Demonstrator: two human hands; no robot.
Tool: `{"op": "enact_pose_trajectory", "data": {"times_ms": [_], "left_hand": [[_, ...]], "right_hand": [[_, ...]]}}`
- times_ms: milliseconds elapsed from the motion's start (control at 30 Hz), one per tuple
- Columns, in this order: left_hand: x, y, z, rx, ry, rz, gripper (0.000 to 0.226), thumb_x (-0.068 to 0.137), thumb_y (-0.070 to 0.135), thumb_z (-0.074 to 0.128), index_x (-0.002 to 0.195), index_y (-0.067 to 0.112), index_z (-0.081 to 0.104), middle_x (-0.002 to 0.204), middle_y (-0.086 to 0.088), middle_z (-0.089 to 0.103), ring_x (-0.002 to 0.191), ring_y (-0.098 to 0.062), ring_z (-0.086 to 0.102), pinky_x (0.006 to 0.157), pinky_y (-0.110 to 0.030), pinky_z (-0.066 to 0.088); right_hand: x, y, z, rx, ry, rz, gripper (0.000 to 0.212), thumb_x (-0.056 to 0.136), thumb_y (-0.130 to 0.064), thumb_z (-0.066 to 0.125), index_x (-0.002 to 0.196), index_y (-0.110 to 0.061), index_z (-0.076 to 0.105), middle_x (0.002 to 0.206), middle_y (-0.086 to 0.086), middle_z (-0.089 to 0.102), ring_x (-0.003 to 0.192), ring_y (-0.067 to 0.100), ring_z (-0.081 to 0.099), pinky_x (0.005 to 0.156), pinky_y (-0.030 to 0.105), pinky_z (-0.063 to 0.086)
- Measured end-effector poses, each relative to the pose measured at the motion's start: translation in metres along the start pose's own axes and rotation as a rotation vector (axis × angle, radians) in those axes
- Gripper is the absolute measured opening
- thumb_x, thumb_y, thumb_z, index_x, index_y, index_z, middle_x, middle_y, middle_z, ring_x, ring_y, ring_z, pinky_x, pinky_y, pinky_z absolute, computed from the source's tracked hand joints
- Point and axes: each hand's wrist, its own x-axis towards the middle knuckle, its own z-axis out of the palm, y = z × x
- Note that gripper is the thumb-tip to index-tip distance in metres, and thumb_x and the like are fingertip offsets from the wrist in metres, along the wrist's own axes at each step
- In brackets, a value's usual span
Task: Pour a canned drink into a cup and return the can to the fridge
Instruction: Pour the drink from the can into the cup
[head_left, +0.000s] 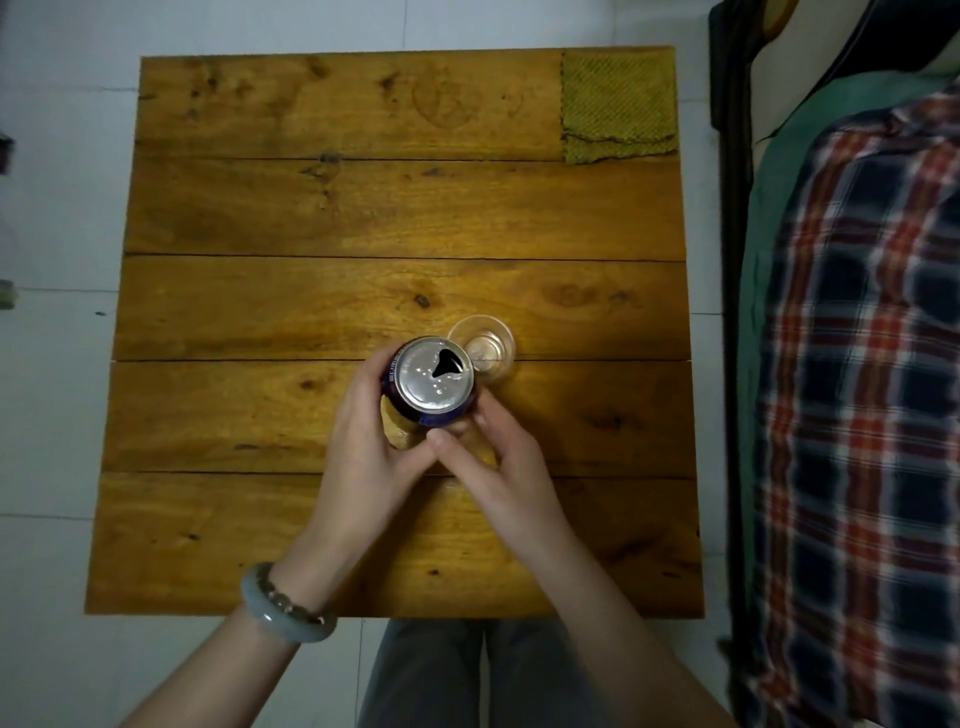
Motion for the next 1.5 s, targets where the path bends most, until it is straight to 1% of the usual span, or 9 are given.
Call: {"op": "enact_pose_trajectory", "data": {"times_ms": [167,300,433,567,833,1033,1267,1400,1500], "left_hand": [[-0.007,0.029,0.014,-0.084,-0.033,0.020,0.076,0.075,0.030,0.077,0.138,0.020,0.034,0.137,0.005,0.046,0.128,-0.013,0.044,0.102,-0.047,0.042],[-0.002,0.045,0.022,-0.108,-0.049,0.068,0.072,0.079,0.032,0.073,0.139,0.021,0.036,0.139,0.006,0.046,0.129,-0.015,0.044,0.102,-0.047,0.043],[0.006,0.051,0.026,-0.144,-0.060,0.130,0.064,0.079,0.029,0.072,0.135,0.026,0.042,0.134,0.008,0.051,0.125,-0.015,0.049,0.100,-0.045,0.045],[0.015,0.054,0.037,-0.158,0.003,0.114,0.065,0.074,0.024,0.080,0.132,0.017,0.051,0.124,0.012,0.057,0.116,-0.006,0.055,0.097,-0.026,0.046],[0.014,0.058,0.064,-0.204,0.098,0.058,0.051,0.072,0.020,0.066,0.121,0.023,0.053,0.111,0.015,0.052,0.104,-0.007,0.056,0.087,-0.023,0.050],[0.004,0.053,0.080,-0.242,0.159,0.009,0.049,0.071,0.011,0.065,0.117,0.023,0.053,0.115,0.009,0.053,0.111,0.000,0.050,0.087,-0.018,0.047],[0.003,0.044,0.090,-0.522,0.111,-0.219,0.058,0.076,-0.006,0.061,0.122,0.028,0.053,0.115,0.028,0.061,0.112,0.003,0.056,0.084,-0.013,0.048],[0.000,0.039,0.093,-0.478,0.138,-0.223,0.061,0.075,-0.003,0.059,0.126,0.030,0.051,0.121,0.023,0.058,0.115,0.002,0.054,0.089,-0.017,0.048],[-0.003,0.033,0.094,-0.457,0.141,-0.228,0.061,0.074,-0.005,0.057,0.127,0.024,0.051,0.124,0.017,0.057,0.117,0.002,0.052,0.092,-0.013,0.045]], "right_hand": [[-0.016,-0.022,-0.026,-0.045,0.094,-0.046,0.054,0.074,-0.045,0.067,0.124,-0.048,0.048,0.122,-0.031,0.056,0.116,-0.012,0.047,0.093,0.010,0.039],[-0.019,-0.035,-0.055,-0.019,0.110,-0.078,0.059,0.074,-0.027,0.075,0.129,-0.029,0.053,0.122,-0.017,0.062,0.116,-0.002,0.053,0.098,0.024,0.044],[-0.017,-0.047,-0.087,0.017,0.089,-0.133,0.058,0.068,-0.027,0.079,0.121,-0.032,0.056,0.118,-0.020,0.064,0.114,-0.001,0.055,0.090,0.015,0.046],[-0.009,-0.049,-0.099,0.046,0.120,-0.163,0.060,0.065,-0.030,0.080,0.116,-0.027,0.051,0.123,-0.007,0.062,0.119,0.008,0.055,0.098,0.028,0.045],[0.001,-0.036,-0.092,-0.030,0.195,-0.160,0.072,0.064,-0.009,0.083,0.123,-0.027,0.045,0.113,-0.023,0.058,0.107,-0.009,0.054,0.084,0.007,0.043],[0.013,-0.031,-0.089,-0.070,0.256,-0.203,0.073,0.056,-0.006,0.087,0.118,-0.015,0.049,0.114,-0.003,0.061,0.104,-0.002,0.057,0.085,0.010,0.043],[0.024,-0.023,-0.088,-0.192,0.248,-0.180,0.083,0.054,-0.030,0.084,0.127,-0.028,0.046,0.114,-0.028,0.057,0.111,-0.008,0.052,0.090,0.011,0.043],[0.029,-0.015,-0.086,-0.220,0.231,-0.185,0.079,0.055,-0.016,0.088,0.117,-0.042,0.046,0.109,-0.032,0.059,0.107,-0.011,0.054,0.085,0.005,0.042],[0.031,-0.014,-0.083,-0.253,0.213,-0.181,0.074,0.053,-0.028,0.087,0.110,-0.050,0.047,0.108,-0.035,0.058,0.106,-0.012,0.053,0.083,0.003,0.041]]}}
